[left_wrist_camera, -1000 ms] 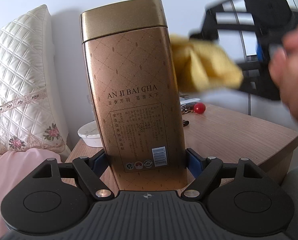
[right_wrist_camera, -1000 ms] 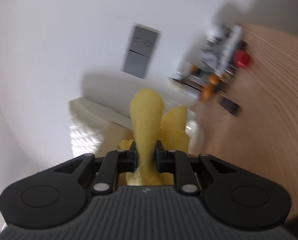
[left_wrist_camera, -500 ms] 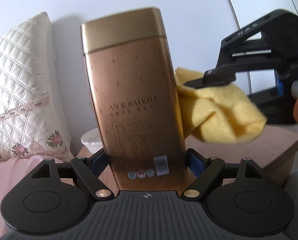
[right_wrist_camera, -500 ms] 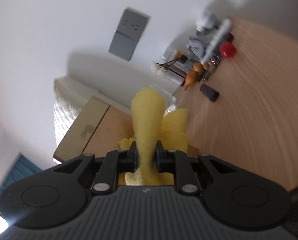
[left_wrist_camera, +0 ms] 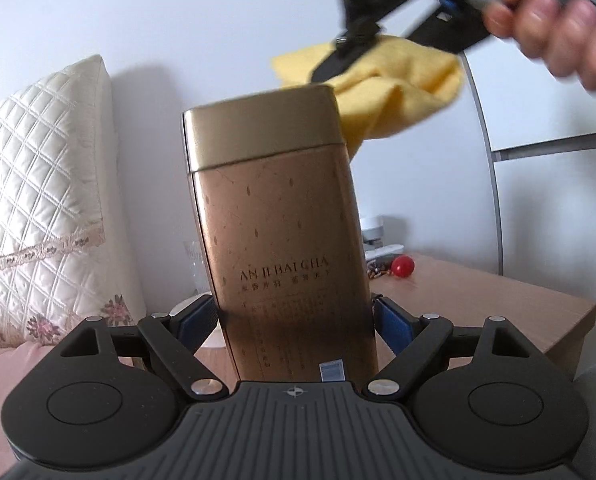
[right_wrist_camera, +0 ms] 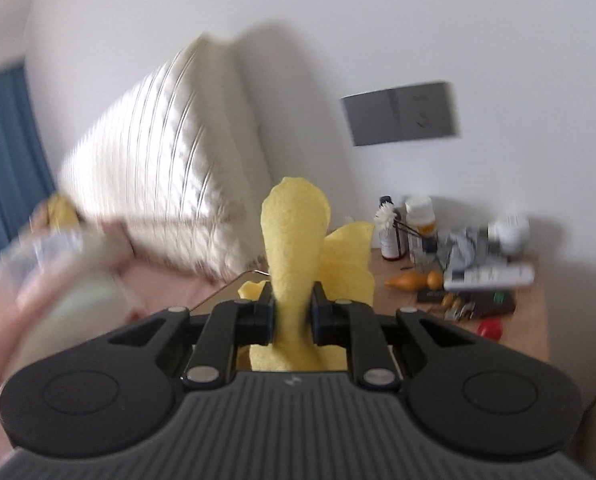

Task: Clean container
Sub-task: 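Raise the cloth in the right gripper onto the tin's lid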

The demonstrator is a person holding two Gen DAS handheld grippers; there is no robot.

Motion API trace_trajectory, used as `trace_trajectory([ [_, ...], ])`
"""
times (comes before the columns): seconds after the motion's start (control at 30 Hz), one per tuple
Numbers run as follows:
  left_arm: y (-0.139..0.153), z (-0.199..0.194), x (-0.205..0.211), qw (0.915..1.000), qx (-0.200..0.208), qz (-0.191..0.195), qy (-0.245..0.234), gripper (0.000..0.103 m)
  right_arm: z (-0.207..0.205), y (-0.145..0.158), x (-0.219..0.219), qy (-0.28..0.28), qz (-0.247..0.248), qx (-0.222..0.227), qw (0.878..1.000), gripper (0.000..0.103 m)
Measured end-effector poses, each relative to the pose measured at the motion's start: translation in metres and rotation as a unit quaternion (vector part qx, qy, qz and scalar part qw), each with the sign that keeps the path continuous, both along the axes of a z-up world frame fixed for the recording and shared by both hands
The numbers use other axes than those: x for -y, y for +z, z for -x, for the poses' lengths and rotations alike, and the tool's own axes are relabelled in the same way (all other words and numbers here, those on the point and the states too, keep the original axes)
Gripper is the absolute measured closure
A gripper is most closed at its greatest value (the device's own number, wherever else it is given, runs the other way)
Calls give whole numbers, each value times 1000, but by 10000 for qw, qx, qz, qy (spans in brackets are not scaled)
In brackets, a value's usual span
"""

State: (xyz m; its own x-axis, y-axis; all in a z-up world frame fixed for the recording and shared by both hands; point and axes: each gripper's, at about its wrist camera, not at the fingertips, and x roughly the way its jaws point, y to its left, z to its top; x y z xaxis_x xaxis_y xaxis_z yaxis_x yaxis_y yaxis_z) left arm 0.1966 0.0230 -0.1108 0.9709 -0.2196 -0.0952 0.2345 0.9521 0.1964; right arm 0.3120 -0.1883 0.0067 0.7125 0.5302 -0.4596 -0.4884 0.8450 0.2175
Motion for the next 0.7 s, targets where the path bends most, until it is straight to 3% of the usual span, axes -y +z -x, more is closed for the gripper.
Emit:
trace_trajectory([
  [0.23,5,6,-1,9997,58,180,-133,19,-15,24,-51,634,1447,-201,9872,85],
  [0.4,4,10,0,9997,62,186,-159,20,-24,24,-70,839,2042,-134,9752,85],
  [0.7,4,11,0,9997,-35,194,-147,21,-9,28,-79,1074,2046,-373,9722,85],
])
